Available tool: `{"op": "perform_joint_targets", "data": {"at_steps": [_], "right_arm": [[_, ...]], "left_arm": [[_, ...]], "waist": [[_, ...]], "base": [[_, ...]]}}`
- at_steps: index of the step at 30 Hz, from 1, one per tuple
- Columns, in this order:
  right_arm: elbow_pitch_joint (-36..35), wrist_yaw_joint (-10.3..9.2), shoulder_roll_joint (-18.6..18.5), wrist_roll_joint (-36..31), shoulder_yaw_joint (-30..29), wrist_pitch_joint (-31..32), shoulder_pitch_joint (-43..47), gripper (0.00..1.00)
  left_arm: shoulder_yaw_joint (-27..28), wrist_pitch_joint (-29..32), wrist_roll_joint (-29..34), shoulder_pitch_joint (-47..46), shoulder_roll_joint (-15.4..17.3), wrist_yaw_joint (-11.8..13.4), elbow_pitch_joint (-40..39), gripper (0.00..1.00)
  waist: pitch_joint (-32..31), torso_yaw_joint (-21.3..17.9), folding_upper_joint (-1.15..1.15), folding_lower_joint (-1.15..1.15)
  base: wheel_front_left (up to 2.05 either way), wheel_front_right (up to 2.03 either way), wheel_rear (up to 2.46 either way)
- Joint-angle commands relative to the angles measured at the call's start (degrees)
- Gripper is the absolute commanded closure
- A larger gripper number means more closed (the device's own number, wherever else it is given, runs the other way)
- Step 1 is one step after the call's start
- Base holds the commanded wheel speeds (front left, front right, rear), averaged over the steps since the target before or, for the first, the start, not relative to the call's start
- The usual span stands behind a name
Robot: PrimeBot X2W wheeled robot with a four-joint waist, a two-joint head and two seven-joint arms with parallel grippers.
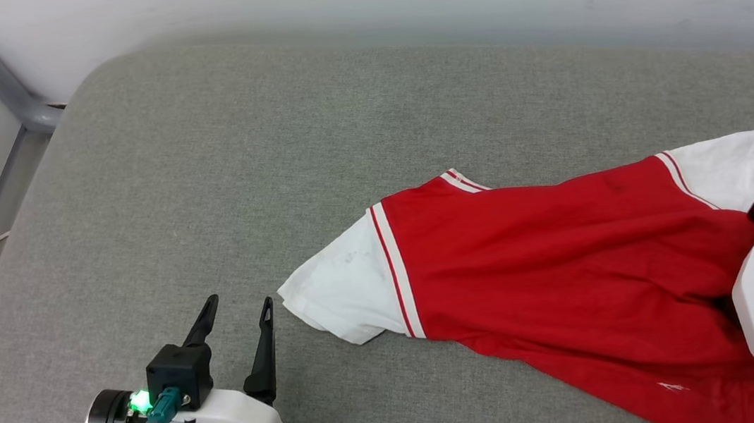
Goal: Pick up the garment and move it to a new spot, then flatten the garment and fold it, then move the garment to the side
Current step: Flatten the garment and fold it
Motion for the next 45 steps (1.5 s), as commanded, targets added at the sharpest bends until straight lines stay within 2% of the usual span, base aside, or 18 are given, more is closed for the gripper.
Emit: {"op": "perform_joint_targets", "data": {"at_steps": [1, 2, 3, 4, 9, 13, 16, 21, 28, 31, 34, 35, 36, 42, 45], "right_arm": [[1.8, -0.08, 0.5, 0.5, 0.5, 0.0, 0.0, 0.0], [3.0, -0.08, 0.8, 1.0, 0.9, 0.0, 0.3, 0.0], [4.4, -0.07, 0.9, 1.6, 1.2, 0.1, 0.7, 0.41], [5.4, -0.07, 0.9, 2.0, 1.6, 0.2, 1.0, 1.0], [7.8, -0.06, 1.1, 5.5, 1.2, 0.6, 2.4, 1.0], [5.9, -0.06, 2.1, 9.8, -1.3, 2.6, 3.8, 1.0], [1.7, -0.06, 2.5, 12.9, -3.2, 6.1, 6.1, 1.0], [-8.9, -0.08, 3.9, 15.2, -7.0, 13.4, 15.4, 1.0], [-19.6, -0.06, 10.9, 13.5, -12.1, 18.0, 23.9, 1.0], [-21.8, -0.06, 13.7, 11.2, -13.0, 18.7, 25.4, 1.0], [-23.0, -0.06, 14.9, 8.7, -13.5, 17.6, 25.3, 1.0], [-23.4, -0.06, 15.1, 7.9, -13.4, 17.0, 24.9, 0.89], [-23.7, -0.06, 15.3, 7.5, -13.5, 16.2, 24.4, 0.0], [-26.5, -0.06, 14.4, 8.1, -14.5, 11.0, 21.3, 0.0], [-28.9, -0.06, 13.1, 9.0, -15.3, 6.5, 19.0, 0.0]], "left_arm": [[-0.1, -0.4, -0.2, -0.9, -0.3, 0.0, 0.2, 0.0], [-0.2, -0.4, -0.2, -1.0, -0.4, 0.0, 0.3, 0.0], [-0.3, -0.5, -0.2, -1.0, -0.5, 0.1, 0.5, 0.0], [-0.4, -0.6, -0.2, -1.0, -0.6, 0.1, 0.7, 0.0], [-0.6, -1.1, -0.5, -0.2, -0.5, 0.3, 1.9, 0.0], [-0.7, -1.4, -0.9, 0.7, -0.3, 0.5, 2.8, 0.0], [-0.5, -1.8, -1.1, 1.7, -0.2, 0.9, 2.9, 0.0], [-0.1, -1.6, -1.5, 3.8, 0.6, 1.6, 2.4, 0.0], [-0.3, -1.4, -1.9, 4.8, 1.0, 1.9, 1.7, 0.0], [-0.7, -1.3, -1.9, 4.7, 1.0, 1.7, 1.5, 0.0], [-0.9, -1.4, -2.0, 4.3, 1.1, 1.6, 1.6, 0.0], [-1.0, -1.5, -2.0, 4.2, 1.1, 1.6, 1.6, 0.0], [-1.1, -1.5, -2.1, 4.1, 1.1, 1.6, 1.7, 0.0], [-1.0, -1.8, -2.4, 4.1, 1.4, 1.8, 1.8, 0.0], [-0.8, -2.1, -3.0, 4.0, 1.3, 1.8, 1.2, 0.0]], "waist": [[0.4, 0.5, 0.0, 0.0], [0.5, 0.7, 0.0, 0.0], [0.6, 0.8, 0.0, 0.0], [0.5, 0.9, 0.0, 0.0], [-1.0, -0.1, 0.0, 0.0], [-3.4, -1.7, 0.0, 0.0], [-5.1, -3.2, 0.0, 0.0], [-7.6, -6.0, 0.0, 0.0], [-8.5, -7.2, 0.0, 0.0], [-8.3, -7.1, 0.0, 0.0], [-8.0, -7.0, 0.0, 0.0], [-7.9, -6.9, 0.0, 0.0], [-7.8, -6.9, 0.0, 0.0], [-8.1, -7.4, 0.0, 0.0], [-8.2, -7.9, 0.0, 0.0]], "base": [[0.0, 0.0, 0.0], [0.0, 0.0, 0.0], [0.0, 0.0, 0.0], [0.0, 0.0, 0.0], [0.0, 0.0, 0.0], [0.0, 0.0, 0.0], [0.0, 0.0, 0.0], [0.0, 0.0, 0.0], [0.0, 0.0, 0.0], [0.0, 0.0, 0.0], [0.0, 0.0, 0.0], [0.0, 0.0, 0.0], [0.0, 0.0, 0.0], [0.0, 0.0, 0.0], [0.0, 0.0, 0.0]]}}
